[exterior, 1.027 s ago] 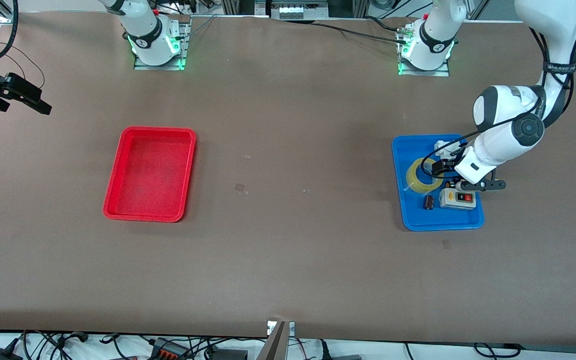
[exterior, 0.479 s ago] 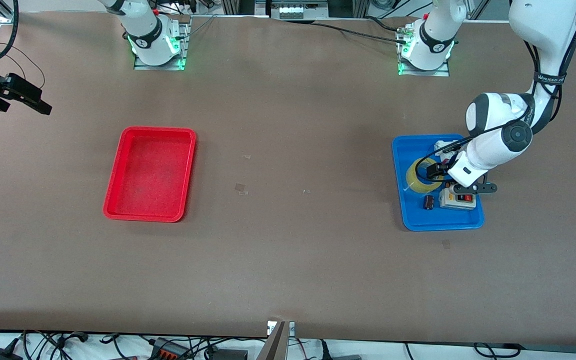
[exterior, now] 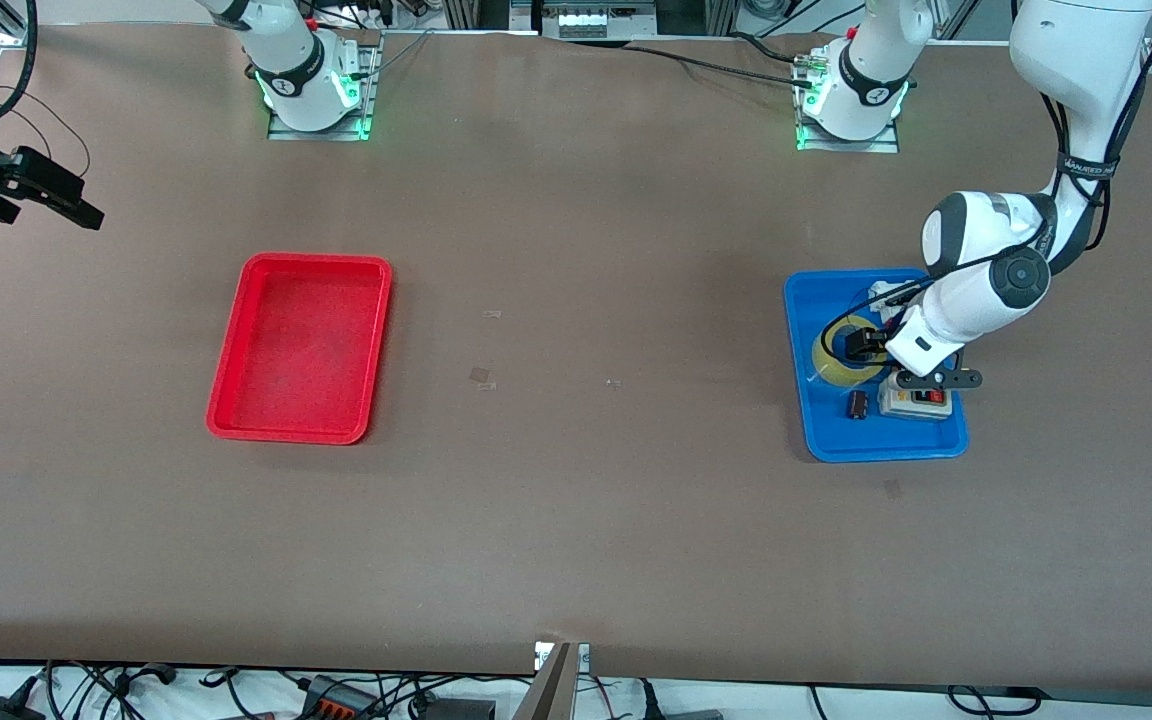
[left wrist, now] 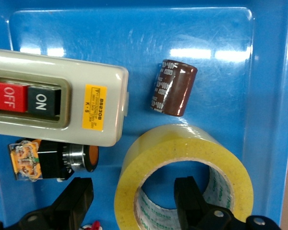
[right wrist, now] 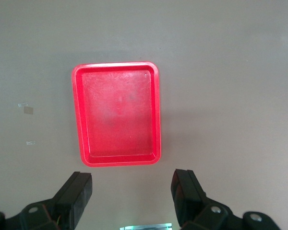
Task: Place and move tape with both arms
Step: 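Lower the left gripper onto the tape roll rim and close it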
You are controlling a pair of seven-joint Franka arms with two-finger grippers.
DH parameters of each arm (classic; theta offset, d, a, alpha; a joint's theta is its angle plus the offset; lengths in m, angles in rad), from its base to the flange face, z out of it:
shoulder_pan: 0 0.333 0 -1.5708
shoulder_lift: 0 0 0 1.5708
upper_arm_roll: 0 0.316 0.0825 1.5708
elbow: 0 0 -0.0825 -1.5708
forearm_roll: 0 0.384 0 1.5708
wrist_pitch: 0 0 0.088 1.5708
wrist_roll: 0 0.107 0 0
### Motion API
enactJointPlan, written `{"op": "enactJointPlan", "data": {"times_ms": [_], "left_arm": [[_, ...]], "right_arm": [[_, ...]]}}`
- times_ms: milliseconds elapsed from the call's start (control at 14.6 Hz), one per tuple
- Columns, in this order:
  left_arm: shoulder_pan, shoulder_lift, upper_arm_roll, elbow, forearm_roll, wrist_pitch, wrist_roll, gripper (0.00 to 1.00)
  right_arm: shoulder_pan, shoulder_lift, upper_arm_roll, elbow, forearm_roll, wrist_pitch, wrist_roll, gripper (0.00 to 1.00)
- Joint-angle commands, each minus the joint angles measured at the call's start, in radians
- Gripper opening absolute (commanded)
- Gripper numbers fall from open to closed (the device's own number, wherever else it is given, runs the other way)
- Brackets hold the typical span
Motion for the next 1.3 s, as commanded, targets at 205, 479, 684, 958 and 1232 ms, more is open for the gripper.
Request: {"op": "enactJointPlan", "data": {"times_ms": [205, 479, 684, 958, 1232], "left_arm": [[-0.006, 0.005, -0.002, -0.005, -0.011, 0.016, -0.003, 0.90], [-0.007, 0.009, -0.004, -0.005, -0.010, 0.018, -0.003, 0.73], [-0.007, 0.010, -0.004, -0.004, -0.010, 0.018, -0.003, 0.55], [-0.010, 0.018, -0.004, 0.001, -0.010, 0.018, -0.003, 0.40], [-0.018, 0.018, -0.005, 0.001, -0.010, 0.016, -0.003, 0.21]], "right_arm": [[-0.006, 0.003, 0.003, 0.016, 0.007, -0.018, -0.018, 0.99], [-0.006, 0.003, 0.003, 0.016, 0.007, -0.018, -0.018, 0.99], [-0.004, 0.003, 0.003, 0.016, 0.007, -0.020, -0.018, 0.99], [-0.004, 0.003, 0.003, 0.010, 0.007, -0.020, -0.019, 0.99], [-0.004, 0.003, 0.003, 0.010, 0.007, -0.018, -0.019, 0.99]]}}
